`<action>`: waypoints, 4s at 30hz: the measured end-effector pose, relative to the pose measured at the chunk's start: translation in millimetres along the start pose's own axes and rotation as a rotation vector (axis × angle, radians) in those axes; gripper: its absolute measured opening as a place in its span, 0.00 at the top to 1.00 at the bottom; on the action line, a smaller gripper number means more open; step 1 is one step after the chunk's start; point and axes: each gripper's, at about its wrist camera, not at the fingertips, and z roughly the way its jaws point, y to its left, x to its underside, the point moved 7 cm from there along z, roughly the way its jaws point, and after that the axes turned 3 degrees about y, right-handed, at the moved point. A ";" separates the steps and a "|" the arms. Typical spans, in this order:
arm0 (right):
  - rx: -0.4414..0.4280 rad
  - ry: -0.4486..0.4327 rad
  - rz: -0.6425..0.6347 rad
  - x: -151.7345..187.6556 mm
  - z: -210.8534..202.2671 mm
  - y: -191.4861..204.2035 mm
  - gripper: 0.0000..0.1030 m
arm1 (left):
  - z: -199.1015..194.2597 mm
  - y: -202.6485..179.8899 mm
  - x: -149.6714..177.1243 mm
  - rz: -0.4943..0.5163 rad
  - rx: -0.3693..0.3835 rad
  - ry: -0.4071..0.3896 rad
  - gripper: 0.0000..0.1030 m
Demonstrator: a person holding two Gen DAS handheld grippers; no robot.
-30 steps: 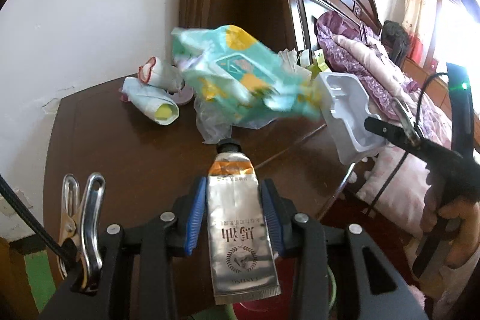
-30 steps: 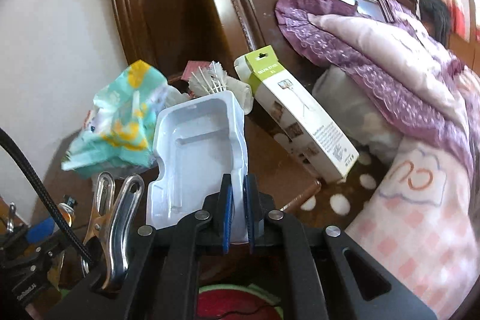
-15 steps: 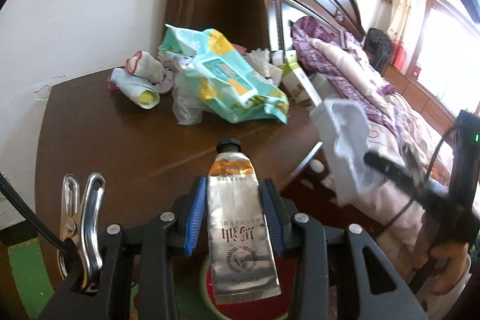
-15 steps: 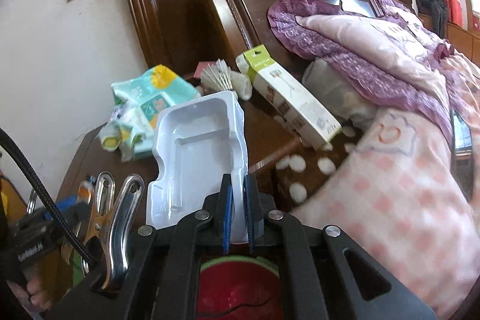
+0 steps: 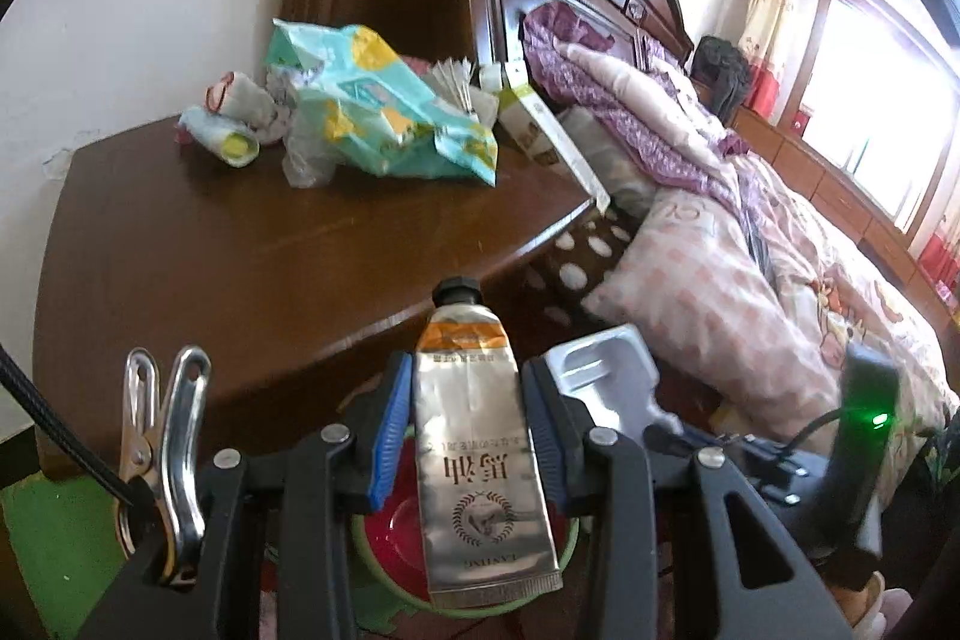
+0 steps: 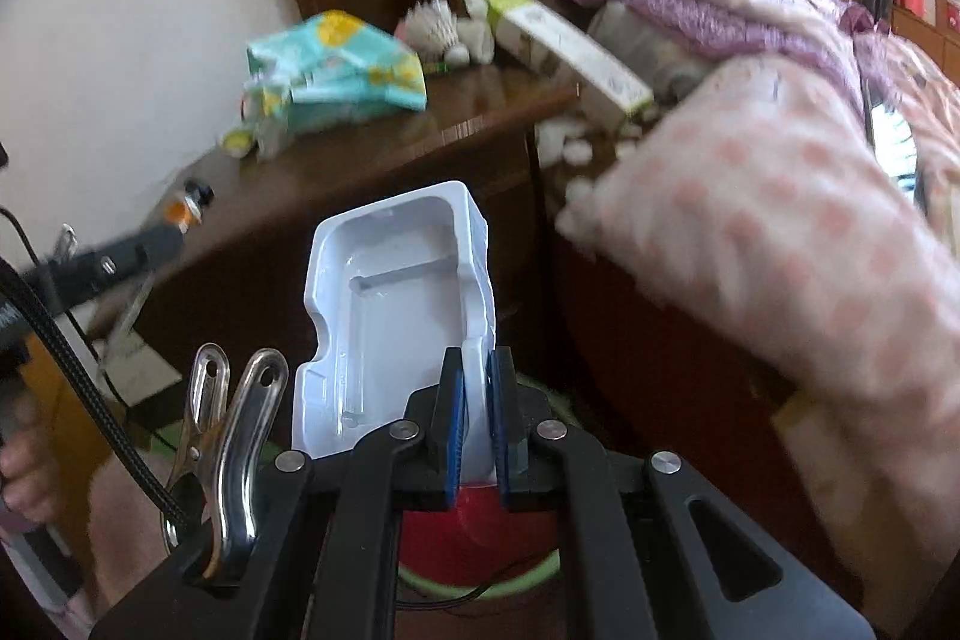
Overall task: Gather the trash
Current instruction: 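Carry the white tray over the red bucket and open the right gripper, then lower the silver tube into the red bucket and open the left gripper, then raise both grippers back toward the nightstand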
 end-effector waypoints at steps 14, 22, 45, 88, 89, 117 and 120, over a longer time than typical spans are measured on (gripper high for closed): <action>0.005 0.229 0.068 79.6 91.9 -8.4 0.91 | 38.4 -8.5 46.7 0.004 0.050 0.115 0.62; 0.018 0.305 0.081 90.5 127.5 -11.5 0.91 | 56.5 -8.6 62.6 0.007 0.059 0.159 0.62; -0.030 0.265 0.115 89.2 136.7 -9.7 0.72 | 82.4 -2.1 79.2 -0.003 0.038 0.232 0.62; -0.071 0.058 0.032 54.2 60.2 -38.7 0.72 | 176.6 -15.3 134.3 -0.010 0.017 0.373 0.56; -0.071 0.058 0.031 54.3 60.2 -38.5 0.72 | 175.1 -14.5 133.4 -0.011 0.016 0.369 0.56; -0.080 -0.095 -0.002 32.2 8.7 -37.1 0.72 | 95.7 -37.7 87.6 0.061 0.021 0.214 0.56; -0.081 -0.123 -0.006 25.7 -2.1 -36.7 0.72 | 83.6 -39.6 79.2 0.051 0.031 0.195 0.56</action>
